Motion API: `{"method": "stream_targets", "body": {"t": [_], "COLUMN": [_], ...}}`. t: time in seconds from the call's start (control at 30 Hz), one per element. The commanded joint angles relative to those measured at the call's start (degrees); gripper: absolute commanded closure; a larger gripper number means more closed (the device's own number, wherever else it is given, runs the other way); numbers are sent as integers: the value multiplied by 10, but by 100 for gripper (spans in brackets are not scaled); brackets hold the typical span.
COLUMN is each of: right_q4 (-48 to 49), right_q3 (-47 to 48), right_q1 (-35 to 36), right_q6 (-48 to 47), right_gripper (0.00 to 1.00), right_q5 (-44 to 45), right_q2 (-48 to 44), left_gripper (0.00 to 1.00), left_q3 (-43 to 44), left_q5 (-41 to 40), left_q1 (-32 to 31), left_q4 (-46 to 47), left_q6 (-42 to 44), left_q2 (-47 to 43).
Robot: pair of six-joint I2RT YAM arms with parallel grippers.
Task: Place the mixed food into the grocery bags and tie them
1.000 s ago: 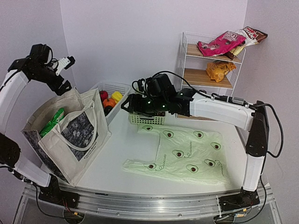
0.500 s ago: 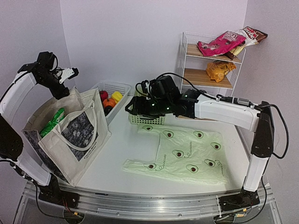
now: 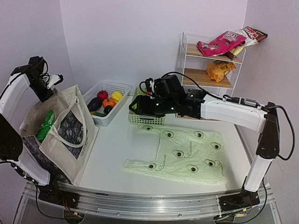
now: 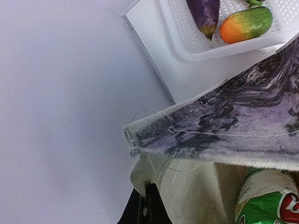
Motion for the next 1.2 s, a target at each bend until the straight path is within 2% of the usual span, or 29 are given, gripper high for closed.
{"method": "stream_targets", "body": {"t": [0.0, 0.1, 0.13, 0.2, 0.27, 0.3, 0.43, 0.57, 0.73, 0.83, 0.9, 0.97, 1.07, 1.1, 1.17], "right_q4": [7, 7, 7, 7, 7, 7, 7, 5, -60, -113, -133, -139, -144, -145, -145], "right_q3": [-5, -15, -18, -25, -33, -36, -46, -60, -68, -73, -85, -101, -117, -123, -135], "right_q1": [-4, -6, -6, -7, -8, -10, -16, -26, -39, -42, -41, -43, -43, -44, -46], "right_q6": [-15, -16, -17, -19, -24, -26, -36, -39, -42, -43, -42, -39, -38, -38, -35], "right_gripper": [27, 27, 27, 27, 26, 26, 26, 25, 25, 26, 26, 26, 26, 26, 26], "right_q5": [12, 13, 13, 15, 18, 19, 16, 11, 24, 45, 56, 59, 66, 70, 75], "right_q2": [-33, -42, -44, -52, -59, -63, -72, -80, -88, -90, -95, -99, -105, -108, -112], "left_gripper": [100, 99, 87, 49, 28, 24, 20, 22, 25, 26, 27, 27, 26, 25, 22], "left_q3": [1, -13, -14, -11, 6, 20, 79, 146, 166, 190, 168, 134, 92, 89, 94], "left_q5": [-97, -115, -112, -99, -80, -71, -52, -3, 64, 101, 99, 128, 156, 144, 67], "left_q1": [11, 11, 11, 10, 9, 7, -14, -75, -199, -291, -368, -421, -432, -433, -428], "left_q4": [64, 84, 83, 80, 76, 77, 115, 156, 181, 124, 91, 70, 72, 70, 71], "left_q6": [23, 30, 30, 28, 26, 24, 9, -54, -131, -183, -209, -223, -260, -264, -280], "left_q2": [-12, -6, -5, -10, -18, -21, -33, -42, -50, -19, 0, 22, 65, 92, 154]}}
